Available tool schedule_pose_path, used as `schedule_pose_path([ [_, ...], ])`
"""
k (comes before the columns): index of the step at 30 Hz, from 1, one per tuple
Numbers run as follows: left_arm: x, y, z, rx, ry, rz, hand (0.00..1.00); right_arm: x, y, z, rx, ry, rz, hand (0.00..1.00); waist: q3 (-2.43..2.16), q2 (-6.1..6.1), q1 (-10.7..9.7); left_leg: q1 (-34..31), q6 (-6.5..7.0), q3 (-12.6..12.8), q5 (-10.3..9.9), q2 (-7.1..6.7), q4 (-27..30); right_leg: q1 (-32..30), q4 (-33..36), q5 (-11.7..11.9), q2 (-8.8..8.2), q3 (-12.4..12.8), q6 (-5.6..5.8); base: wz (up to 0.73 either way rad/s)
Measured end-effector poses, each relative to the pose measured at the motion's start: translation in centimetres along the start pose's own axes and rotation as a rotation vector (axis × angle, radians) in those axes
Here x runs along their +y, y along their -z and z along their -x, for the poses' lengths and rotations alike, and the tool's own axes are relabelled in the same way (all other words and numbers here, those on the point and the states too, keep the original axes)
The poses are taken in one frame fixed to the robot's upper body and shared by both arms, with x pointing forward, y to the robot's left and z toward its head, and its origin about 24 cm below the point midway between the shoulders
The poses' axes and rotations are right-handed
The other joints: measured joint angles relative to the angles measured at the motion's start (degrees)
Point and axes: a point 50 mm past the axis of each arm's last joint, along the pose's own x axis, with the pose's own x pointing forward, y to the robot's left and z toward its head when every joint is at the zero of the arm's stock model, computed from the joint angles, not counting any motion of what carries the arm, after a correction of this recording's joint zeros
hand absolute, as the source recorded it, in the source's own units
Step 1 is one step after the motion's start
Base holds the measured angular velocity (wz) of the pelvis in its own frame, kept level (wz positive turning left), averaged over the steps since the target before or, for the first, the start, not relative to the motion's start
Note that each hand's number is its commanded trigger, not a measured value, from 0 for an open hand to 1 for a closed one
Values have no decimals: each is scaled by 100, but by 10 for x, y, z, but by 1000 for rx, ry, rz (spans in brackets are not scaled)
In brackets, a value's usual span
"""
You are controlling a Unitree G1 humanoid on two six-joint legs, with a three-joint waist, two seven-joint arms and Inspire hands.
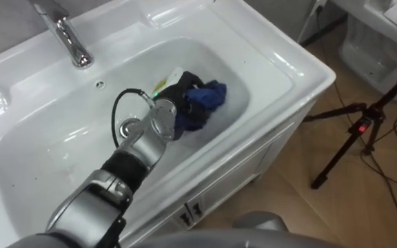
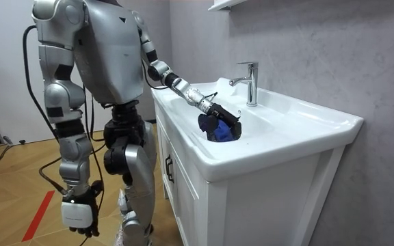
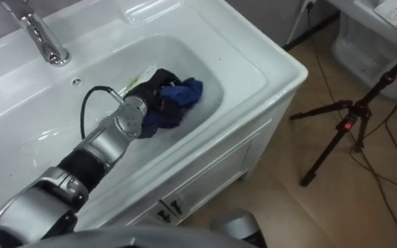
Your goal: Wipe basin
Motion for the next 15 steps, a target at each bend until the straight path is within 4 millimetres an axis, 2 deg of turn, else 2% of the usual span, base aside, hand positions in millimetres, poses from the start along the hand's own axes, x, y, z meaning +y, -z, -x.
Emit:
schedule_pose_path([
  [7,-2,33,2,113,-25,-1,100,-2,6,-1,16,24,-14,0,-35,55,17,154,0,16,0,-1,-23,108,0,63,13,31,-2,-7],
  [8,-5,40,3,135,-28,8,100,-2,6,-1,17,27,-14,0,-54,71,61,212,0,15,0,2,-62,138,17,61,35,66,-4,-17],
  [12,-1,60,6,211,-54,23,100,-1,5,-1,10,23,-32,0,-54,36,295,270,0,14,0,9,-69,85,136,50,113,272,-10,-20],
  [15,6,82,11,286,-81,54,100,-3,4,0,2,29,-43,0,-71,-2,331,277,0,-5,-6,21,-73,82,154,56,128,262,-11,1],
])
